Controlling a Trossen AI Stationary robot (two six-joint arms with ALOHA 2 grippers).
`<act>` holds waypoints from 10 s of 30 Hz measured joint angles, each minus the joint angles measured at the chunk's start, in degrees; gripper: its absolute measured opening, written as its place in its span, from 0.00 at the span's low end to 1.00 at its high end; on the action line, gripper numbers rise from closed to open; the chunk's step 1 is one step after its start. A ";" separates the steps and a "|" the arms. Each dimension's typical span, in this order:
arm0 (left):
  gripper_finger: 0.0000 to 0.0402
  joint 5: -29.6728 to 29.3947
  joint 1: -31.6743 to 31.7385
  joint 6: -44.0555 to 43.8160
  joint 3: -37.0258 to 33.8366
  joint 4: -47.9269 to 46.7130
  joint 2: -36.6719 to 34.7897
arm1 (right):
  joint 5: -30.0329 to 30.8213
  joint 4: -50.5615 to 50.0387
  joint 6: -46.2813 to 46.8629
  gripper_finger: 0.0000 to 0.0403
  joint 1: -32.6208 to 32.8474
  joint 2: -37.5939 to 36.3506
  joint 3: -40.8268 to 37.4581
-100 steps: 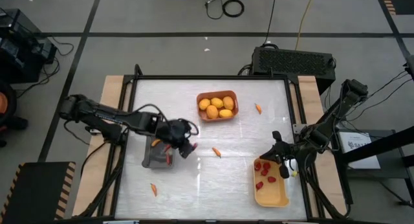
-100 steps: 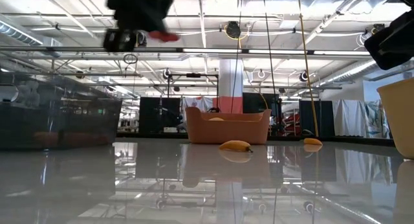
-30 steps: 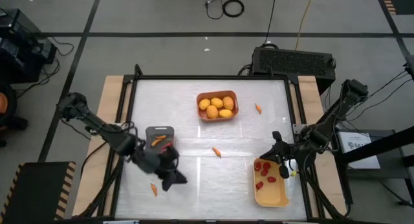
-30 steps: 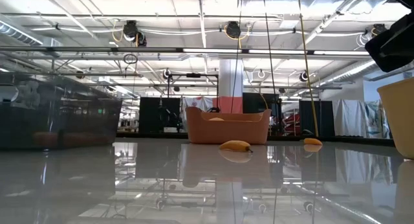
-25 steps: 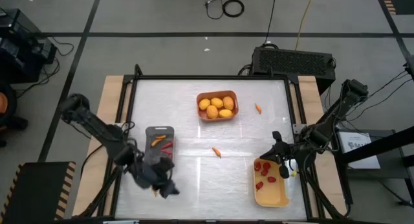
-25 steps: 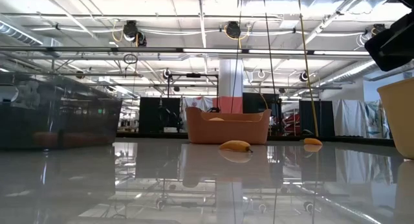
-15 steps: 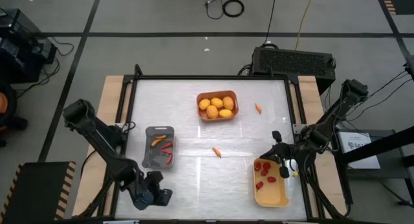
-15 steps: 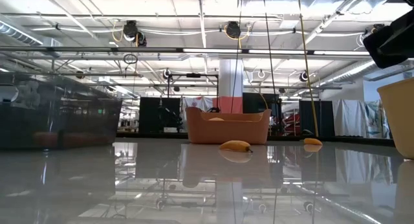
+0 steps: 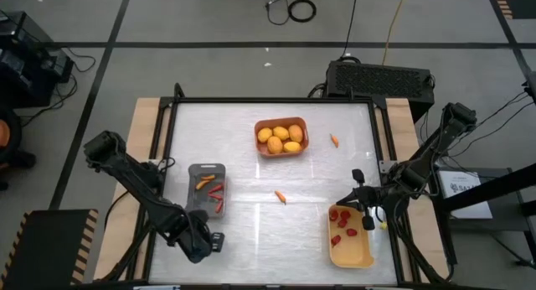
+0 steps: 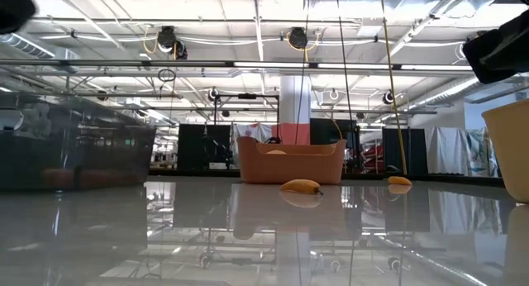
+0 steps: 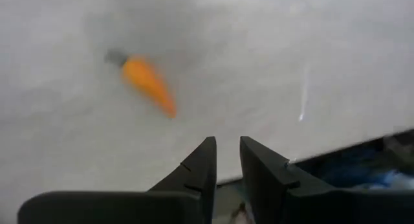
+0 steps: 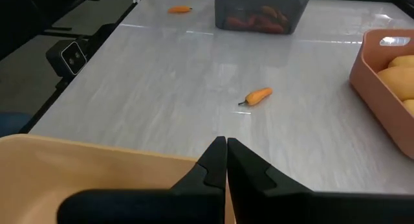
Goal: Sort produce into baskets
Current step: Put the yellow chili pepper into the black bin
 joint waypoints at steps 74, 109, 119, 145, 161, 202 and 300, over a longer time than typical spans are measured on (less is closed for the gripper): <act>0.02 -1.06 -2.96 12.58 -1.27 7.48 7.03 | 2.89 0.17 -2.34 0.01 -0.07 0.02 0.00; 0.08 -14.33 24.15 39.84 -1.16 -21.87 -12.83 | 2.85 -0.98 -5.32 0.01 -0.06 0.02 -0.02; 0.30 -10.69 30.01 46.84 -1.16 -22.35 -12.79 | 2.69 -1.87 -5.33 0.01 -0.04 0.02 0.00; 0.32 -11.00 44.39 98.80 9.36 35.22 6.71 | 5.95 -11.83 -0.79 0.01 -2.58 -7.91 -0.02; 0.32 -6.60 53.61 139.34 59.60 33.38 48.80 | 5.80 -21.77 12.21 0.01 -3.30 -8.68 -0.02; 0.32 6.09 64.01 139.33 75.95 14.64 55.40 | -11.88 -21.80 10.48 0.00 -61.41 -4.15 3.48; 0.32 3.84 47.78 119.75 11.52 69.74 25.40 | -52.83 9.60 -11.70 0.02 -56.70 8.28 3.15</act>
